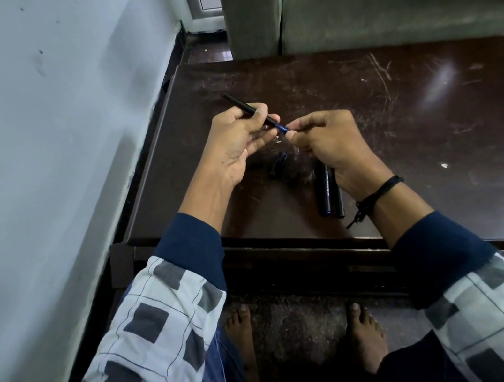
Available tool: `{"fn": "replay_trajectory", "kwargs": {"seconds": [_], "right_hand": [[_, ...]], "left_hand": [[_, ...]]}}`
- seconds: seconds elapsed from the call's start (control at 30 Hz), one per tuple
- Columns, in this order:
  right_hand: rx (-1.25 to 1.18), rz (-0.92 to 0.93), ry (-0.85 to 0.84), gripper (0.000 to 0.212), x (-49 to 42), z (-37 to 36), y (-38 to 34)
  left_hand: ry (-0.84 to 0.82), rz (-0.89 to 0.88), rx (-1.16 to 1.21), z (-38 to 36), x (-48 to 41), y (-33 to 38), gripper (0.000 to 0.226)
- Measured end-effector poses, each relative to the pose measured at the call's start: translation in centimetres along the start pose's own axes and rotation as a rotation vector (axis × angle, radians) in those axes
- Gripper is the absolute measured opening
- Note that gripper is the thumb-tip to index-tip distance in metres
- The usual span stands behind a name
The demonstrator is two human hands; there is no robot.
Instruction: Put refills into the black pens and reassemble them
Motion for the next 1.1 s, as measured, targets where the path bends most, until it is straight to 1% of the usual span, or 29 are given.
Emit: {"fn": "replay_trajectory", "kwargs": {"seconds": [0.07, 0.2, 0.33, 0.4, 0.5, 0.6, 0.67, 0.8, 0.9, 1.0, 1.07, 1.1], "right_hand": [[0.005, -0.006, -0.035, 0.012, 0.0, 0.0, -0.1], [0.088, 0.000, -0.101, 0.016, -0.1, 0.3, -0.3], [0.148, -0.015, -0.103, 0.016, -0.6, 0.9, 0.0], [0.248, -0.018, -0.118, 0.017, -0.9, 1.2, 0.2], [0.495, -0.007, -0.170, 0.020, -1.3, 1.6, 0.6], [0.727, 0.059, -0.282, 0.030, -1.0, 0.9, 0.4], [0.789, 0.107, -0.377, 0.034, -0.6, -0.1, 0.5], [0.854, 0.217, -0.481, 0.029, 0.5, -1.4, 0.7], [0.907, 0.259, -0.491, 0.027, 0.6, -1.5, 0.8], [0.914, 0.255, -0.486, 0.026, 0.5, -1.5, 1.0], [0.881, 0.234, -0.445, 0.030, 0.3, -1.3, 0.8], [0.849, 0.208, -0.396, 0.032, 0.1, -0.9, 0.6]], "left_hand": [[0.003, 0.001, -0.008, 0.0, 0.0, 0.0, 0.006], [0.032, -0.013, -0.012, 0.3, -0.1, 0.2, 0.006], [0.077, -0.040, 0.040, 1.2, 0.0, 1.1, 0.006], [0.100, -0.058, 0.078, 1.8, 0.0, 1.6, 0.006], [0.142, -0.083, 0.155, 2.7, 0.0, 2.4, 0.005], [0.161, -0.089, 0.208, 3.1, -0.1, 2.7, 0.006], [0.152, -0.085, 0.214, 3.0, -0.1, 2.5, 0.007], [0.140, -0.078, 0.213, 2.6, -0.2, 2.3, 0.006], [0.142, -0.075, 0.212, 2.7, -0.3, 2.3, 0.004], [0.141, -0.071, 0.207, 2.6, -0.3, 2.3, 0.004], [0.140, -0.068, 0.207, 2.6, -0.3, 2.3, 0.004], [0.140, -0.066, 0.209, 2.6, -0.2, 2.3, 0.004]]}}
Point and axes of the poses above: each hand's wrist, its own x-axis away from the middle knuckle, its own z-axis out of the back of the hand, y = z × x, the point moved 2 cm from there along -x, towards the middle knuckle, and after that the axes turned 14 degrees about z, right-handed, at the moved point
